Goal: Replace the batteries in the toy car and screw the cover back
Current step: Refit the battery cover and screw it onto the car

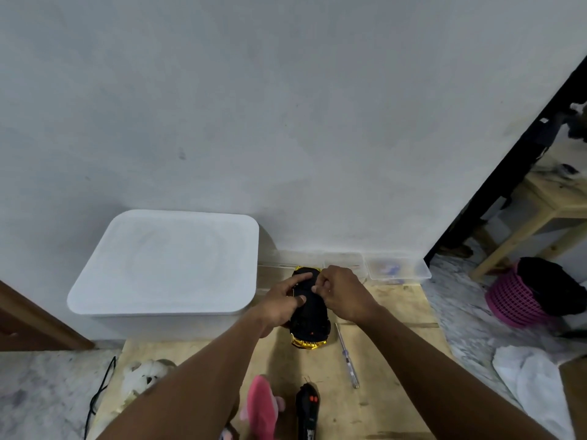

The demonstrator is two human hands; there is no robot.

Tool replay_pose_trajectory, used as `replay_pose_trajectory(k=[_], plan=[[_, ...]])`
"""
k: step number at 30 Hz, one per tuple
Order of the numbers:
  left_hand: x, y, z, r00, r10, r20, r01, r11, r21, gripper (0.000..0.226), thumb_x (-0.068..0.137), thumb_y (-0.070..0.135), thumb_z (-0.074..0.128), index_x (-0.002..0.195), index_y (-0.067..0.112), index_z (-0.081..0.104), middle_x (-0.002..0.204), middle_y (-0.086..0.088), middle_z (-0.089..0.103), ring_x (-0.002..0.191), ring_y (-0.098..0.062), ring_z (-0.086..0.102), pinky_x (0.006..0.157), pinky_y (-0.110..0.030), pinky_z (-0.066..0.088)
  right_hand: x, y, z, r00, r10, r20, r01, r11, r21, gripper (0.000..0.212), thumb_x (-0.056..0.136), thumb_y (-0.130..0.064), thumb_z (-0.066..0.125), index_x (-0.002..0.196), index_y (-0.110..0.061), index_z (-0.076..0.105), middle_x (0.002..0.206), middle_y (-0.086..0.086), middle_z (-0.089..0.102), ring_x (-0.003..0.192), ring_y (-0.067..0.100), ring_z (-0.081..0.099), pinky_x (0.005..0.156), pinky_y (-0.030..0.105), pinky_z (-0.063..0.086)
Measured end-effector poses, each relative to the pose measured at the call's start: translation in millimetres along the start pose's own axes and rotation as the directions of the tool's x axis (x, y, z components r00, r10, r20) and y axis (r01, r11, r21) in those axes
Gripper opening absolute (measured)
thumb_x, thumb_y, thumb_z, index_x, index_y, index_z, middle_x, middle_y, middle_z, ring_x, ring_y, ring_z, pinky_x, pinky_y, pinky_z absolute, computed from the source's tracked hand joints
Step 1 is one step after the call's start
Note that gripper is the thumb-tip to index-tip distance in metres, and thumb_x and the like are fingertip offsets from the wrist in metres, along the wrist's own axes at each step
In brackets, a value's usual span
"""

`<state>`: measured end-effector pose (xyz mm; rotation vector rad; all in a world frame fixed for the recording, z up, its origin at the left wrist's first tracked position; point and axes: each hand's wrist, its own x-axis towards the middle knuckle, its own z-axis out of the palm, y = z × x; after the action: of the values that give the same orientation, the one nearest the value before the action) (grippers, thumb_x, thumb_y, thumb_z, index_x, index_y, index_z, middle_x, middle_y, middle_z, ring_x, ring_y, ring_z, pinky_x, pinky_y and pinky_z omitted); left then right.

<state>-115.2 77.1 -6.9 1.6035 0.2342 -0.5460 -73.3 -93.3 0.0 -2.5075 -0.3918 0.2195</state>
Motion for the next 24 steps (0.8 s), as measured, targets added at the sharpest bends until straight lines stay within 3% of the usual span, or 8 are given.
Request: replay_pose_trajectory(k=[3, 7, 9, 12, 15, 18, 20, 24], plan=[[0.4, -3.6, 2.4, 1.0, -0.007, -0.002, 0.007, 1.0, 0.022, 0.053, 0.099, 0.005, 0.047, 0.131, 0.046, 0.055, 0.127, -0.003, 0.059, 0.112, -0.025, 0.06, 0.076, -0.039, 0.059, -5.0, 2.8, 3.3, 1.0, -0.005, -0.024, 0.006, 0.999, 0.044, 0.013, 0.089, -0.032, 0.069, 0.087, -0.019, 0.067, 0.076, -0.004, 0.059, 0.071, 0.013, 0.057, 0.065, 0.031, 0.047], [1.8, -9.8, 3.2, 0.998, -0.06, 0.019, 0.059, 0.998, 0.024, 0.052, 0.1, 0.004, 0.043, 0.125, 0.047, 0.059, 0.13, -0.006, 0.056, 0.114, -0.027, 0.058, 0.072, -0.034, 0.056, -25.8, 40.3, 27.5, 0.947, 0.194, -0.256, -0.136, 0.964, 0.23, 0.018, 0.09, -0.032, 0.071, 0.082, -0.019, 0.061, 0.071, 0.002, 0.065, 0.065, 0.018, 0.062, 0.064, 0.036, 0.055], [2.9, -14.9, 1.9, 0.996, -0.09, 0.018, 0.09, 0.996, 0.012, 0.05, 0.101, 0.005, 0.042, 0.119, 0.046, 0.062, 0.13, -0.007, 0.057, 0.114, -0.029, 0.058, 0.081, -0.039, 0.054, -41.9, 68.1, 45.8, 0.945, 0.314, -0.095, -0.308, 0.949, 0.073, 0.02, 0.087, -0.028, 0.073, 0.087, -0.02, 0.055, 0.084, 0.001, 0.065, 0.074, 0.018, 0.062, 0.069, 0.04, 0.056], [5.6, -20.5, 0.9, 0.994, -0.104, 0.018, 0.104, 0.995, 0.002, 0.048, 0.101, 0.006, 0.04, 0.114, 0.046, 0.063, 0.129, -0.009, 0.059, 0.104, -0.027, 0.06, 0.083, -0.039, 0.051, -70.1, 91.8, 68.2, 0.824, 0.525, 0.215, -0.497, 0.85, -0.172, 0.049, 0.075, -0.038, 0.082, 0.106, -0.02, 0.049, 0.104, 0.001, 0.061, 0.086, 0.016, 0.062, 0.071, 0.03, 0.053], [7.8, -21.4, -0.1, 0.994, -0.108, 0.024, 0.108, 0.994, 0.0, 0.047, 0.101, 0.006, 0.04, 0.115, 0.044, 0.063, 0.127, -0.01, 0.06, 0.101, -0.026, 0.059, 0.084, -0.04, 0.051, -84.5, 96.3, 79.4, 0.786, 0.552, 0.278, -0.52, 0.834, -0.186, 0.049, 0.077, -0.027, 0.082, 0.11, -0.017, 0.047, 0.1, 0.005, 0.061, 0.072, 0.018, 0.065, 0.063, 0.032, 0.056], [10.3, -20.0, -1.4, 0.994, -0.108, 0.021, 0.108, 0.994, 0.004, 0.046, 0.102, 0.006, 0.04, 0.116, 0.043, 0.063, 0.127, -0.01, 0.059, 0.111, -0.034, 0.058, 0.092, -0.047, 0.05, -74.7, 91.7, 69.1, 0.814, 0.528, 0.243, -0.563, 0.819, 0.106, 0.023, 0.087, -0.005, 0.068, 0.097, -0.014, 0.049, 0.085, 0.013, 0.065, 0.055, 0.021, 0.065, 0.055, 0.04, 0.058], [10.5, -17.7, -1.4, 0.994, -0.105, 0.012, 0.105, 0.995, -0.001, 0.046, 0.101, 0.006, 0.041, 0.113, 0.044, 0.064, 0.126, -0.011, 0.06, 0.111, -0.035, 0.059, 0.092, -0.048, 0.05, -58.4, 83.3, 45.2, 0.848, 0.505, 0.163, -0.525, 0.752, 0.4, 0.009, 0.093, 0.0, 0.055, 0.096, -0.009, 0.057, 0.084, 0.02, 0.066, 0.059, 0.025, 0.065, 0.06, 0.047, 0.059], [9.9, -12.9, 1.0, 0.995, -0.095, 0.004, 0.095, 0.995, -0.035, 0.045, 0.101, 0.006, 0.041, 0.112, 0.043, 0.064, 0.126, -0.01, 0.061, 0.1, -0.029, 0.059, 0.081, -0.039, 0.049, -26.4, 55.4, -17.0, 0.889, 0.445, 0.11, -0.354, 0.514, 0.782, 0.033, 0.094, 0.004, 0.046, 0.108, -0.016, 0.069, 0.104, 0.021, 0.071, 0.087, 0.032, 0.071, 0.075, 0.044, 0.058]])
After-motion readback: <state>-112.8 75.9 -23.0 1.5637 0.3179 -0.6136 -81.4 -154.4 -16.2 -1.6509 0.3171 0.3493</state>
